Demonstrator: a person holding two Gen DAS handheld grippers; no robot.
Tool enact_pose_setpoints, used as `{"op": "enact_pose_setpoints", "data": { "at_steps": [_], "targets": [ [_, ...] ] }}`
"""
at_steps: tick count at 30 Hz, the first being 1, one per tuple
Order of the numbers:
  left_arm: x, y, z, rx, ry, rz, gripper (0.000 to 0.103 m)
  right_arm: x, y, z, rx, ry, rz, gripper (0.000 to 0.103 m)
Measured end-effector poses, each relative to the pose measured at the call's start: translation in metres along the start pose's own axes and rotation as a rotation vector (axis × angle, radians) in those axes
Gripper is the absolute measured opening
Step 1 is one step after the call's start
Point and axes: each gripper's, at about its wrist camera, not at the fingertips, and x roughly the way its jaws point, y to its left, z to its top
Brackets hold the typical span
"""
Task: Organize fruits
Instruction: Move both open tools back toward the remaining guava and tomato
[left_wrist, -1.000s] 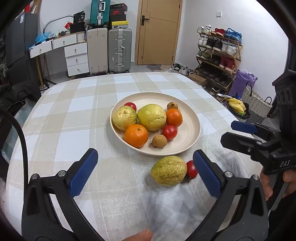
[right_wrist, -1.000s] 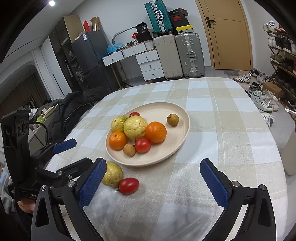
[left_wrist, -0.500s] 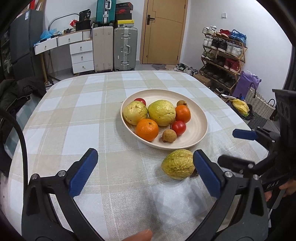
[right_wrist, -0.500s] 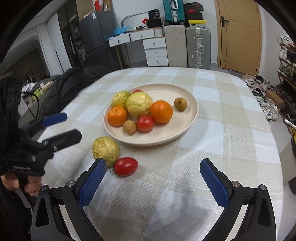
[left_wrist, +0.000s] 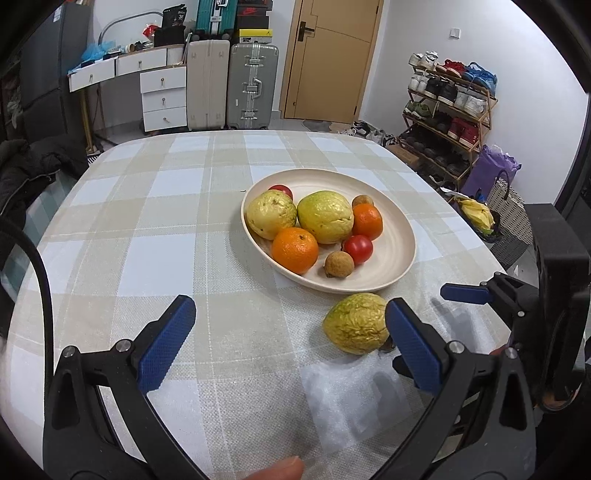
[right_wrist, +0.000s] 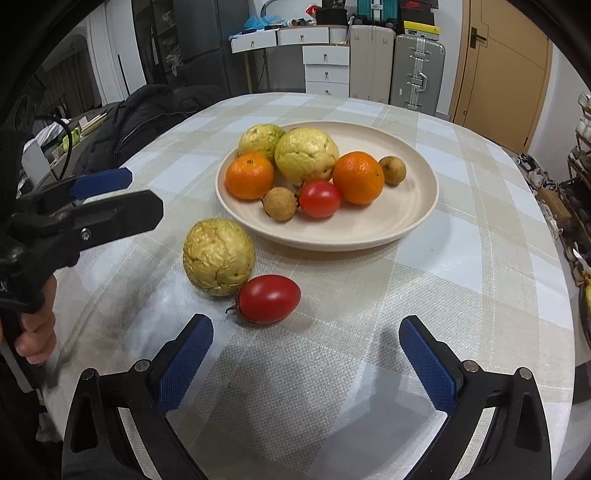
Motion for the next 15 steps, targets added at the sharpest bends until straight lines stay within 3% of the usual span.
{"op": "enact_pose_setpoints", "data": {
  "at_steps": [6,15],
  "targets": [
    [0.004,-0.002,-0.001,0.003,0.011,0.011,0.102,0.007,0.008,-0.001,-0.026,0.014,-0.026,0.102],
    [0.007,-0.002,-0.002,0.0,0.023,0.009,0.102,0.007,0.01,0.002,-0.04,-0.003,0.004,0.08]
  ]
}}
